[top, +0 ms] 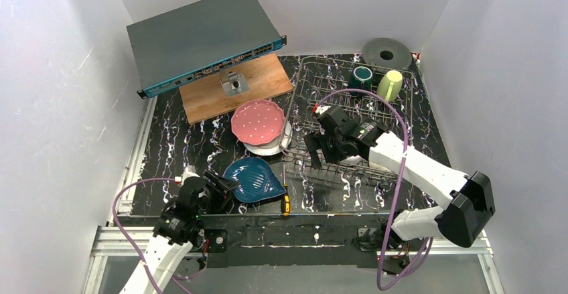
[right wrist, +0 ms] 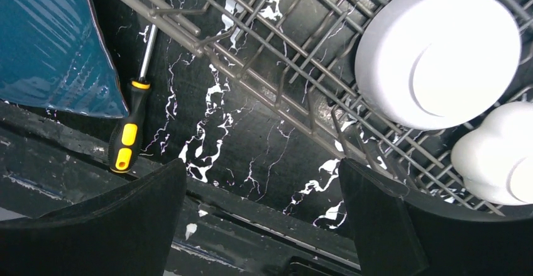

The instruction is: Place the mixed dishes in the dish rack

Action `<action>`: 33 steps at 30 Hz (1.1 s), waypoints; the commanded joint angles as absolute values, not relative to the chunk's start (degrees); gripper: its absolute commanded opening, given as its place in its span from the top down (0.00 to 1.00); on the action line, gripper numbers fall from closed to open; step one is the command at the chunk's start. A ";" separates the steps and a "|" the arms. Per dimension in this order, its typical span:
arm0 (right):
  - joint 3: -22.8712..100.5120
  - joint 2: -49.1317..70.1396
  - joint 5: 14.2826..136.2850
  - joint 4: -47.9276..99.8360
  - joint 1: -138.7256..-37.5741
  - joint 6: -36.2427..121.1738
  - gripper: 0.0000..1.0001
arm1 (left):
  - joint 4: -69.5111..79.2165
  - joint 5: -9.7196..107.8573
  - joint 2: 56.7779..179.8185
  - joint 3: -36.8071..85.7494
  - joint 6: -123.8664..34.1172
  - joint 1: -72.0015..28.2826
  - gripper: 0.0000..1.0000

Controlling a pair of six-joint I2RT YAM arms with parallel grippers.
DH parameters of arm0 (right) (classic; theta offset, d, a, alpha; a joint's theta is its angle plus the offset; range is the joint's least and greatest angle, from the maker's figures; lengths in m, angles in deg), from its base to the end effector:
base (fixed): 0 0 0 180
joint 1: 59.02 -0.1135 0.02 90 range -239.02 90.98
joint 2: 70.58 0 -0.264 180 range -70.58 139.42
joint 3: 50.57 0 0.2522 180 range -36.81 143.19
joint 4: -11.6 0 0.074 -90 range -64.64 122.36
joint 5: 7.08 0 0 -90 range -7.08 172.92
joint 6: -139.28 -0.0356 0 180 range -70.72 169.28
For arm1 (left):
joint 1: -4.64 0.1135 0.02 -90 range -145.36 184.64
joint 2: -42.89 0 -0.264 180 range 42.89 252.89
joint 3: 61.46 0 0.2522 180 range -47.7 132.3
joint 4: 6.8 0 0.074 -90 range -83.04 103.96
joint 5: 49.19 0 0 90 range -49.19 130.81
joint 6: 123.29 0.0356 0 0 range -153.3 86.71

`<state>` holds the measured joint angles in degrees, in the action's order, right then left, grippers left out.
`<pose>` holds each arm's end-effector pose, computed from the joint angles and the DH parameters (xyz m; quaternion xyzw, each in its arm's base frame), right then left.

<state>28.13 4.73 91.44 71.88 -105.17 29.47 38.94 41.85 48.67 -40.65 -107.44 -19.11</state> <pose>0.1870 0.1871 0.2923 -0.1972 0.9356 0.0949 0.2771 0.0868 -0.0389 0.1495 -0.3660 0.7883 -0.3782 0.3189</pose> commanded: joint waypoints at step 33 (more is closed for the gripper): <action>30.35 4.75 84.98 69.85 -105.34 26.97 0.02 | 41.67 38.27 65.06 -26.53 -90.58 -18.89 1.00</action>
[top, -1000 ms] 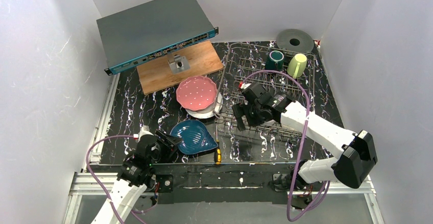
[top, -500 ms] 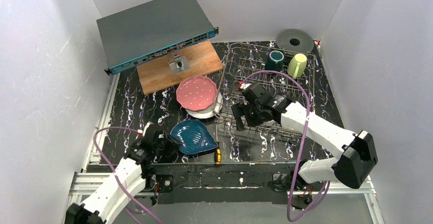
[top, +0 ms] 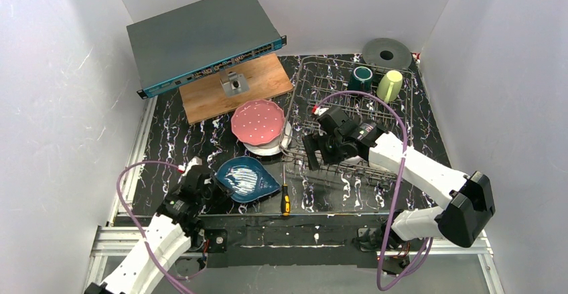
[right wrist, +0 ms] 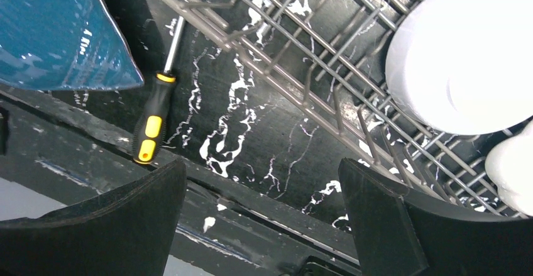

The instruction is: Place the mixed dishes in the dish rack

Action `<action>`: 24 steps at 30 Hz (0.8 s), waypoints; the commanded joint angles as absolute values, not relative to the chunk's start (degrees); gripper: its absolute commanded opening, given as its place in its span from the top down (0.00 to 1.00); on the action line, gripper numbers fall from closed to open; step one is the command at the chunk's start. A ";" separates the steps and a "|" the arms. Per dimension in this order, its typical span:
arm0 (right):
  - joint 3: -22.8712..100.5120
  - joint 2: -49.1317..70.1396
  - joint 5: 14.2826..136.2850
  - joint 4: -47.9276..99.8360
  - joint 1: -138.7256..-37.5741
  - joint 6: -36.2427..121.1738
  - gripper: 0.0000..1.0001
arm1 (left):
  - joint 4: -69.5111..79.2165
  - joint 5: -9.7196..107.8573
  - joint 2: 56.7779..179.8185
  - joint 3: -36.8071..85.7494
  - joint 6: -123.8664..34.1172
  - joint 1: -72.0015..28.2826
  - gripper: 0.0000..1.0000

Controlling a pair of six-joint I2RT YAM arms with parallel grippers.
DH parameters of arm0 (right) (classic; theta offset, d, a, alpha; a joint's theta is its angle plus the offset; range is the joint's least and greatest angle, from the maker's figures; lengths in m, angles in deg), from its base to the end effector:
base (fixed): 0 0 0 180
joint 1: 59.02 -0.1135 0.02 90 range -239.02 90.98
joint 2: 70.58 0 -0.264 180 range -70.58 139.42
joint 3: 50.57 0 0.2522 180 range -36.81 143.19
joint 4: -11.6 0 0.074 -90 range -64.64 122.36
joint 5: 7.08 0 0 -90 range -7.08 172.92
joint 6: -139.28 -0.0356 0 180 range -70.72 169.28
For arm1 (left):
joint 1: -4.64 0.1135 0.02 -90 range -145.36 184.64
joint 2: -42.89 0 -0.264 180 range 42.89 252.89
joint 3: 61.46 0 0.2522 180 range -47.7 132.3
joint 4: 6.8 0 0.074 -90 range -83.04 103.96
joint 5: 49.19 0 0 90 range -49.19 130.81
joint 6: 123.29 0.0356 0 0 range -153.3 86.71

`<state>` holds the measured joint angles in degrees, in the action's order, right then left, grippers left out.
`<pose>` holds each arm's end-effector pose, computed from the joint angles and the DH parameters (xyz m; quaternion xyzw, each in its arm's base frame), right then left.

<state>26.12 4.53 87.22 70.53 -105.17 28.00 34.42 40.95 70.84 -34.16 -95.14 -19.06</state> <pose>0.1844 0.1881 0.2834 -0.1962 0.9388 0.1260 0.2536 0.1104 -0.0486 0.1612 -0.2979 0.8631 -0.2777 0.2986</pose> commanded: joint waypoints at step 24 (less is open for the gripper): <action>32.40 4.83 51.03 40.86 -107.95 14.49 0.03 | 56.52 48.78 68.06 3.93 -74.02 -18.83 1.00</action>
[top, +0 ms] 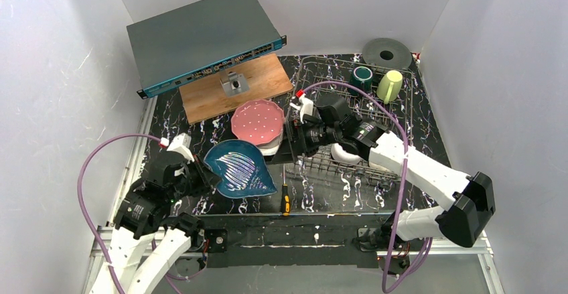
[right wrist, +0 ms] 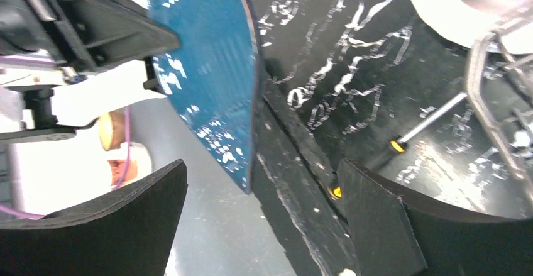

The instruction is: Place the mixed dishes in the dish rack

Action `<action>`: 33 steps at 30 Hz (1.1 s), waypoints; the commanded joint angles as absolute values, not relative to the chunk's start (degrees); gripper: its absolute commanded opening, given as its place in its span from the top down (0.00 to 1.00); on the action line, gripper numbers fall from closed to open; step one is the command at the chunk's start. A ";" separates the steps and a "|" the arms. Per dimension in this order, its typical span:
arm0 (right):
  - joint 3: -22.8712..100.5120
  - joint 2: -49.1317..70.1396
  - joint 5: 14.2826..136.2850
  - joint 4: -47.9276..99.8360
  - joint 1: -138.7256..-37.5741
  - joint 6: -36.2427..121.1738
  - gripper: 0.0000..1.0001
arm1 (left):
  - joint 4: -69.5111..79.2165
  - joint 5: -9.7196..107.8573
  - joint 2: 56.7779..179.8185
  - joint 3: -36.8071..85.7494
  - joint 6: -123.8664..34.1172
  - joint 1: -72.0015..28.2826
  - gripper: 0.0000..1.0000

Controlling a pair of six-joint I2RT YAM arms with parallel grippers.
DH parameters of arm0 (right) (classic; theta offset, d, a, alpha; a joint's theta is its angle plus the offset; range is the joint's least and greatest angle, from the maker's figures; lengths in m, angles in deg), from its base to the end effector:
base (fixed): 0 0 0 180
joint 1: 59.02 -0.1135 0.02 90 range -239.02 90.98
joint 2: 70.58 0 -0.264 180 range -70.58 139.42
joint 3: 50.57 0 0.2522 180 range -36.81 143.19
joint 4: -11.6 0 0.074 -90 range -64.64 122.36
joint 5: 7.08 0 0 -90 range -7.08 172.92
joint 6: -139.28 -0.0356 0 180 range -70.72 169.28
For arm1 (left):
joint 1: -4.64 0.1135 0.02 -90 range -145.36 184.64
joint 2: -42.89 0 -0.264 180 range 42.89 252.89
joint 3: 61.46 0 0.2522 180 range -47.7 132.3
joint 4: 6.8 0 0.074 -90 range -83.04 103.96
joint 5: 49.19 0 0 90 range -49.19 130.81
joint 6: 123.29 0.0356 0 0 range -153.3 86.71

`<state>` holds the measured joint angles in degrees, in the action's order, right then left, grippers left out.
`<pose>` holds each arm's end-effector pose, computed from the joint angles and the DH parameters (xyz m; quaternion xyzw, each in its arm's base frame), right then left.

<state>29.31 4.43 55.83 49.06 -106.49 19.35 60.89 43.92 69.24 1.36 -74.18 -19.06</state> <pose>0.1855 0.2262 0.3330 -0.2412 0.8256 0.4523 0.2360 0.0724 -0.0339 0.3238 -0.1170 0.8632 -0.2821 0.4021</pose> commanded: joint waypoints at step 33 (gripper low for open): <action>33.20 17.01 47.71 31.93 -114.39 4.64 0.79 | 51.38 56.27 69.48 0.46 -77.70 -18.83 1.00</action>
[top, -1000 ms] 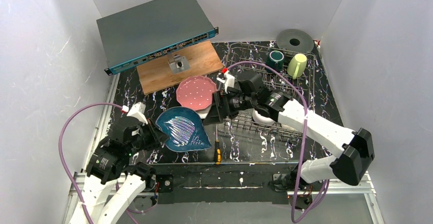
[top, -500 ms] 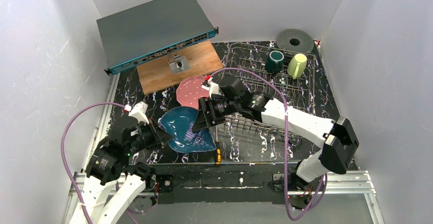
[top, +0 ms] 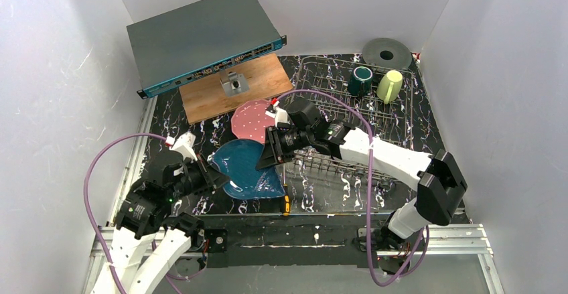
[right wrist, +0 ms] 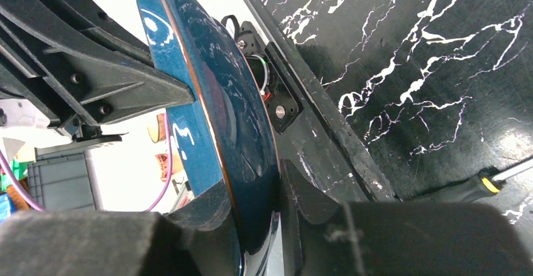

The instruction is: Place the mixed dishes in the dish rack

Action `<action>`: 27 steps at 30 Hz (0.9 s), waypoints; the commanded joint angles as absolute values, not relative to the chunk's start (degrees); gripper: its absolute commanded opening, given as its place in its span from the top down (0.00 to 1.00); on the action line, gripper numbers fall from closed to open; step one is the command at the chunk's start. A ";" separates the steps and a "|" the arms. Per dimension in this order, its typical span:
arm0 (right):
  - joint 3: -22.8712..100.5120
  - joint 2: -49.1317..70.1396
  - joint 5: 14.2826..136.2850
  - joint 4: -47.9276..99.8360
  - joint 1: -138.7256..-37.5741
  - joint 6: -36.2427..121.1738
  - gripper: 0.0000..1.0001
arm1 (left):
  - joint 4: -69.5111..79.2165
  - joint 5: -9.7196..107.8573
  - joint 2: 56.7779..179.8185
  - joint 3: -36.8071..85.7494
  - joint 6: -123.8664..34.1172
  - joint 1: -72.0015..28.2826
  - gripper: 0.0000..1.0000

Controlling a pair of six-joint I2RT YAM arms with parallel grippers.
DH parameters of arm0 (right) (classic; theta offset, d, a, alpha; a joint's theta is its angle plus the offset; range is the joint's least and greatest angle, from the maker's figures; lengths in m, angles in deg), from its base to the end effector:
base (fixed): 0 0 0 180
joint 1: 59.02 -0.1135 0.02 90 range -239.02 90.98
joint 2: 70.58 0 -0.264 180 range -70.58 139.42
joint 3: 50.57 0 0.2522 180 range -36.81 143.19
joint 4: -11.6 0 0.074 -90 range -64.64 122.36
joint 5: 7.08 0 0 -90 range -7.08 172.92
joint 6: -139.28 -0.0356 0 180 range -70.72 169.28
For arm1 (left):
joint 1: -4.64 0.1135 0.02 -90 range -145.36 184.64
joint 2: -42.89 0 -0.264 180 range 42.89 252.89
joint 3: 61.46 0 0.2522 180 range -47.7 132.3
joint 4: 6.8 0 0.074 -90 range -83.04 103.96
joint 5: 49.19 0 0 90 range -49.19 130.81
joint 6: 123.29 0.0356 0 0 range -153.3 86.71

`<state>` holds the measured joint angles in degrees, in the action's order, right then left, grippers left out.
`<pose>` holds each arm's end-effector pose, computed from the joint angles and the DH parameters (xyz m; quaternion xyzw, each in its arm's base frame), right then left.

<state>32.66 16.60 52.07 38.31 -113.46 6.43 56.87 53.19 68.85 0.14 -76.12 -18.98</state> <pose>0.1879 0.2942 0.3065 -0.2156 0.8200 0.5109 0.1418 0.0735 -0.0405 0.3249 -0.0875 0.8496 -0.3578 0.3775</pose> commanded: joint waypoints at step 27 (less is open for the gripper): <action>30.63 -0.96 64.59 46.78 -92.90 9.80 0.99 | 64.03 46.80 68.36 8.46 -81.16 -18.83 0.02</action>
<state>25.77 6.65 55.51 41.81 -97.17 7.68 61.72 47.57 65.96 5.71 -82.62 -18.74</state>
